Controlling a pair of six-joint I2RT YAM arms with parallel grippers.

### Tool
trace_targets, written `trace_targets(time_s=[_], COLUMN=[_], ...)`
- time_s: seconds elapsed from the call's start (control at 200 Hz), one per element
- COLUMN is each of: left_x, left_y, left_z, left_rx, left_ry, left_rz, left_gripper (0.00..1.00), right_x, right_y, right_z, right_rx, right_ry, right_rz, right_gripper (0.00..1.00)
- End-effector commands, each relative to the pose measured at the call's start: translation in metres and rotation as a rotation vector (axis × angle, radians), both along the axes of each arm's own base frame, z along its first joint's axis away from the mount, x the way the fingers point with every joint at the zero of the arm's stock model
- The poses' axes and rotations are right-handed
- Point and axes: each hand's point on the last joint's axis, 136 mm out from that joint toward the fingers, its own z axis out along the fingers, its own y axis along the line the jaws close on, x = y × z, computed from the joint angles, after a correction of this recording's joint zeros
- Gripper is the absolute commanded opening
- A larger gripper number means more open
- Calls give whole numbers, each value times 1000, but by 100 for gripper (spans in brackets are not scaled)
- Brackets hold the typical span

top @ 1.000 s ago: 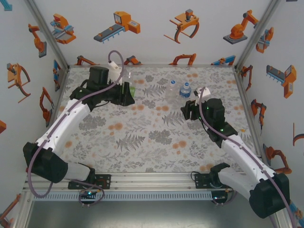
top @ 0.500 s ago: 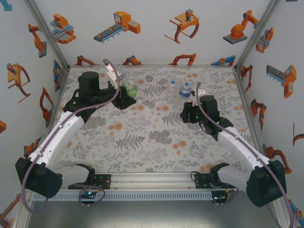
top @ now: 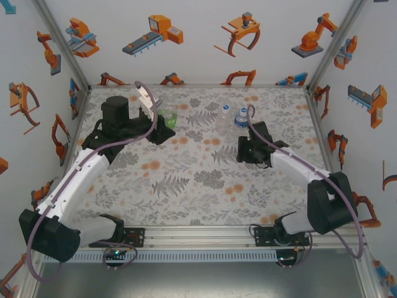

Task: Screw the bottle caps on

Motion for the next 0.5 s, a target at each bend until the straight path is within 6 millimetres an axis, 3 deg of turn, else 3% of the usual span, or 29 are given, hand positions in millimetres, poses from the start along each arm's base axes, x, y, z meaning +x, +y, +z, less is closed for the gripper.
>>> trace_targets(time_s=[0.0, 0.496], left_x=[-1, 3], left_y=[5, 9], left_z=[1, -2], left_rx=[26, 49], left_ry=[-28, -17], left_rz=[17, 49], left_gripper=[0, 3], right_x=[4, 5], right_y=[-7, 0], right_z=[-4, -37], right_rx=[-21, -36], right_ry=[42, 142], right_rz=[-55, -44], right_gripper=[52, 50])
